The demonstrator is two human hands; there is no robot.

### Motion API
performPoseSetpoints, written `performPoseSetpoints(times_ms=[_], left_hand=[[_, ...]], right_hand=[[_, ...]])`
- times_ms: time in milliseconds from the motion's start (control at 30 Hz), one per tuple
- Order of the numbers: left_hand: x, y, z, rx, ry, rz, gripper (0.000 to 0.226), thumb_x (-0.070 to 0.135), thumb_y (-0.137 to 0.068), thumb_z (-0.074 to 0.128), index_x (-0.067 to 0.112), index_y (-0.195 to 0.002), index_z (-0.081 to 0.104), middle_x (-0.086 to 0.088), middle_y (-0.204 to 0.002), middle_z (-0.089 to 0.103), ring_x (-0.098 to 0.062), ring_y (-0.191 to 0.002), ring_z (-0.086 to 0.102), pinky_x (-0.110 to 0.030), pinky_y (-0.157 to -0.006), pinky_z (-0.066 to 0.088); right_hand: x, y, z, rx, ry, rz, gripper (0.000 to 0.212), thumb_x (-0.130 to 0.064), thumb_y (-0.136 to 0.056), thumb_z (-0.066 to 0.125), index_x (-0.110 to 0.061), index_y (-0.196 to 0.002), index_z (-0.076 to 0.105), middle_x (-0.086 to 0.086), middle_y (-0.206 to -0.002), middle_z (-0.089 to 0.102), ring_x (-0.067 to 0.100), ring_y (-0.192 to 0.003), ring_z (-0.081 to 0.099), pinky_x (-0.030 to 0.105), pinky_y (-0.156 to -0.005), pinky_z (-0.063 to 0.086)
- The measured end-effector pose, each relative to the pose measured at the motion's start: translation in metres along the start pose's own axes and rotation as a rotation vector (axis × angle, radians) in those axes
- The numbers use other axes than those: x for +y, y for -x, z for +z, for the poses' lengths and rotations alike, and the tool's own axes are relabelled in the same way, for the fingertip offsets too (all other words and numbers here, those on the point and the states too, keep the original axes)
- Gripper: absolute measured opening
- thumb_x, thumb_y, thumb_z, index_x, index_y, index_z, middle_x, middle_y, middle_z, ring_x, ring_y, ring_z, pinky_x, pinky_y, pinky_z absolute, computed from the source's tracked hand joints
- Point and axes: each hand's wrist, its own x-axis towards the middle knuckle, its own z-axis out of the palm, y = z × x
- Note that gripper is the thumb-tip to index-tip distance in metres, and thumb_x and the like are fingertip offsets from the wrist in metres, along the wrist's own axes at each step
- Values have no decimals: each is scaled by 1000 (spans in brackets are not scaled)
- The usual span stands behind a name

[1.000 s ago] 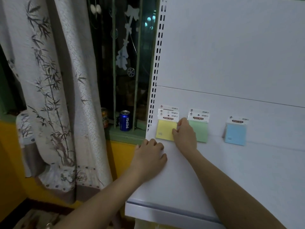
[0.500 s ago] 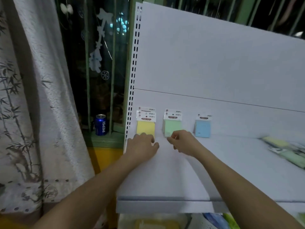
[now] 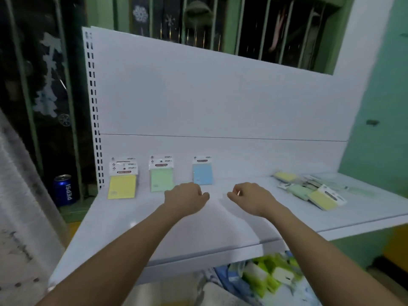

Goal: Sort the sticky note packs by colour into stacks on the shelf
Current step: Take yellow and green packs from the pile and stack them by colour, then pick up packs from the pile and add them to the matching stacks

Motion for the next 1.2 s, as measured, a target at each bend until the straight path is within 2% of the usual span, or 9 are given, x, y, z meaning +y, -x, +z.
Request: performPoseSetpoints(times_ms=[167, 333, 433, 567, 667, 800, 967, 1100, 1200], left_hand=[[87, 6, 32, -50, -16, 18, 39, 51, -91, 41, 23, -106, 64, 2, -110, 65, -20, -103, 58, -38, -92, 44], [165, 5, 61, -77, 25, 28, 38, 52, -90, 42, 27, -109, 63, 6, -114, 63, -18, -104, 58, -40, -95, 45], [204, 4, 79, -92, 47, 41, 39, 52, -90, 43, 29, -116, 61, 7, -118, 62, -17, -107, 57, -39, -96, 45], [249, -4, 105, -91, 103, 82, 32, 50, -91, 46, 31, -111, 62, 10, -111, 63, -13, -99, 58, -33, -88, 48], [272, -15, 125, -70, 181, 109, 25, 46, -91, 49, 33, -108, 61, 14, -102, 61, -10, -91, 58, -28, -78, 47], [294, -47, 150, -49, 234, 128, 20, 41, -90, 52, 32, -105, 63, 13, -103, 63, -10, -93, 60, -30, -82, 50], [322, -107, 170, -44, 292, 159, 19, 40, -87, 59, 32, -103, 63, 12, -102, 63, -12, -96, 60, -28, -83, 49], [345, -145, 180, -13, 362, 178, 18, 33, -85, 60, 31, -103, 64, 13, -102, 64, -10, -89, 59, -26, -77, 45], [354, -162, 190, -56, 358, 185, 19, 32, -84, 62, 30, -102, 64, 11, -101, 62, -11, -88, 61, -24, -74, 44]], right_hand=[[83, 29, -26, -7, -3, 3, 33, -57, -90, 43, -29, -91, 60, -7, -94, 65, 15, -82, 59, 29, -64, 43], [161, 56, -57, -18, 16, 37, 36, -56, -93, 41, -26, -98, 62, -7, -96, 65, 15, -84, 59, 31, -69, 46], [204, 67, -73, -6, -10, 71, 33, -55, -93, 42, -27, -92, 60, -6, -97, 64, 16, -85, 59, 33, -71, 47], [262, 73, -81, 34, -47, 125, 28, -48, -93, 45, -25, -88, 59, -6, -94, 65, 17, -85, 60, 32, -71, 46], [298, 69, -77, 128, -98, 154, 20, -40, -93, 48, -25, -92, 61, -8, -92, 65, 17, -83, 60, 32, -72, 48], [334, 49, -66, 267, -197, 208, 13, -32, -93, 49, -25, -91, 60, -4, -88, 67, 21, -78, 60, 36, -71, 52], [375, 6, -61, 314, -178, 220, 15, -29, -94, 49, -23, -93, 62, -4, -89, 69, 22, -83, 61, 36, -71, 52], [404, -34, -75, 400, -241, 211, 13, -26, -92, 52, -21, -85, 63, -2, -74, 66, 23, -72, 61, 37, -66, 50], [425, -64, -83, 433, -307, 238, 15, -24, -92, 52, -19, -84, 63, 0, -71, 66, 24, -68, 61, 38, -65, 51]])
